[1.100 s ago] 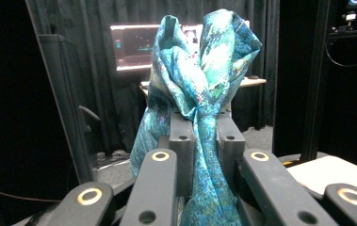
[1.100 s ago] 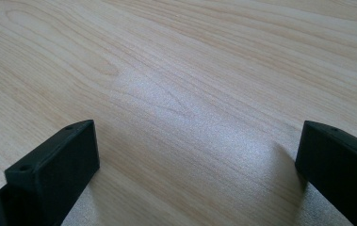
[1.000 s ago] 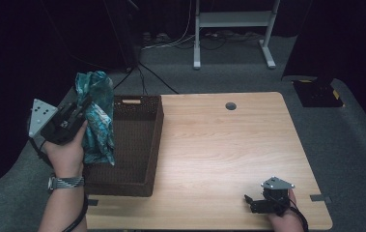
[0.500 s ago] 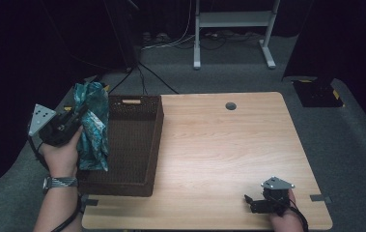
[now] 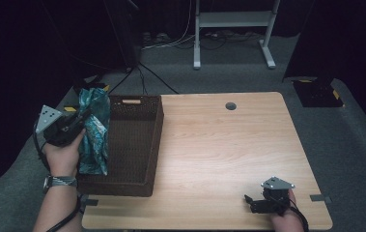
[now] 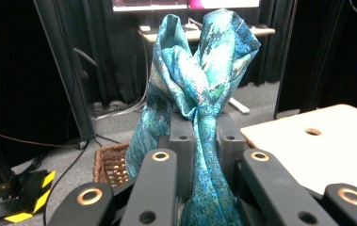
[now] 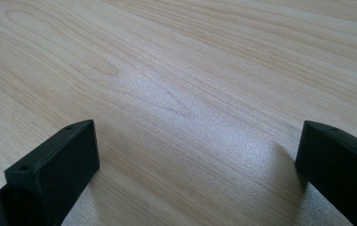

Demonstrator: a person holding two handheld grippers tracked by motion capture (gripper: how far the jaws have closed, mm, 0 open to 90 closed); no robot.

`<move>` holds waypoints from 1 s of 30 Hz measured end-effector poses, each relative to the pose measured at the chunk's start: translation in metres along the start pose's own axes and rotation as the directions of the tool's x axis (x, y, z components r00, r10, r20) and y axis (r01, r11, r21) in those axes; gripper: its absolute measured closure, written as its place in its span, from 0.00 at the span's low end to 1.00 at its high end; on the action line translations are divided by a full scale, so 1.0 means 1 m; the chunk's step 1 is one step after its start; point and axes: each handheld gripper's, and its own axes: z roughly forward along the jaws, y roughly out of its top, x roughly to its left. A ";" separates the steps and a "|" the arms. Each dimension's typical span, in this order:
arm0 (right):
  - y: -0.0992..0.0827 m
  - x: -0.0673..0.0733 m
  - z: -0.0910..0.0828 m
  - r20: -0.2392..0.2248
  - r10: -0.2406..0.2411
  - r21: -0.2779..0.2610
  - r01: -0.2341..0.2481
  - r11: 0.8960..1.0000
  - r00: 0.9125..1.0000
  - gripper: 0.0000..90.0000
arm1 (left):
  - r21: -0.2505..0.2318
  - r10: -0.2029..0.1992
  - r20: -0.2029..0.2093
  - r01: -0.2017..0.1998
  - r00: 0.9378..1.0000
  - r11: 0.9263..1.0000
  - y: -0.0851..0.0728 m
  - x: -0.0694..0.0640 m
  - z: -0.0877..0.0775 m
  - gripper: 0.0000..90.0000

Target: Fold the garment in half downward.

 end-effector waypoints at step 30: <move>0.000 -0.001 0.000 -0.004 -0.004 -0.001 0.004 1.000 1.000 0.00 | 0.217 0.023 -0.012 -0.019 1.000 0.976 -0.031 0.003 0.028 0.90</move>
